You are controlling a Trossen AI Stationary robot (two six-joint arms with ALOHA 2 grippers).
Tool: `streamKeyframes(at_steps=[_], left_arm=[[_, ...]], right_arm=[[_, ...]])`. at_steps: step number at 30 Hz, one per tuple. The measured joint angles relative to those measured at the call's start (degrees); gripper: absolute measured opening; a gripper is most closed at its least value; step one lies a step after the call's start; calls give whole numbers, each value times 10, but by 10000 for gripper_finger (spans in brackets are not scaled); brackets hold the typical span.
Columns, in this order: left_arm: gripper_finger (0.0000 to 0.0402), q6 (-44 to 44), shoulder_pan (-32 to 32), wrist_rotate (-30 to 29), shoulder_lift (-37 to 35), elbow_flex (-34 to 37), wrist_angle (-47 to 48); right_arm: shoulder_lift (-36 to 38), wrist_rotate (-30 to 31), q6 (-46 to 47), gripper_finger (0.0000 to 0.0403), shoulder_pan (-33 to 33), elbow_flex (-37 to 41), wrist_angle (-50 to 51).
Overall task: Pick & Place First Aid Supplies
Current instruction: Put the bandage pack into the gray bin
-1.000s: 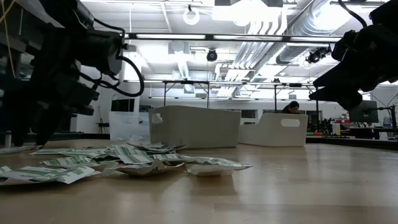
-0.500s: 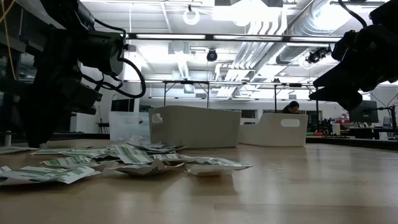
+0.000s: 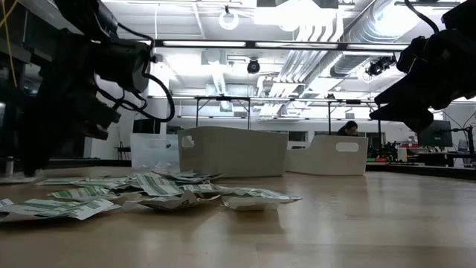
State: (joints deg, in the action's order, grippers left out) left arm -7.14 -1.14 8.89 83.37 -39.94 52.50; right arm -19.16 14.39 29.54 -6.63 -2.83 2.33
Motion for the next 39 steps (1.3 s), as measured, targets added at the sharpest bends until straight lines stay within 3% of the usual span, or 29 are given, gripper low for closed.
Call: streamKeyframes(at_steps=[18, 28, 39], left_arm=[[0, 46, 0, 5, -2, -163, 34], [0, 93, 8, -123, -3, -277, -34], [0, 166, 92, -197, 13, -287, -184]], right_arm=[[0, 0, 0, 208, 0, 0, 0], [0, 0, 0, 208, 0, 0, 0], [0, 0, 0, 208, 0, 0, 0]])
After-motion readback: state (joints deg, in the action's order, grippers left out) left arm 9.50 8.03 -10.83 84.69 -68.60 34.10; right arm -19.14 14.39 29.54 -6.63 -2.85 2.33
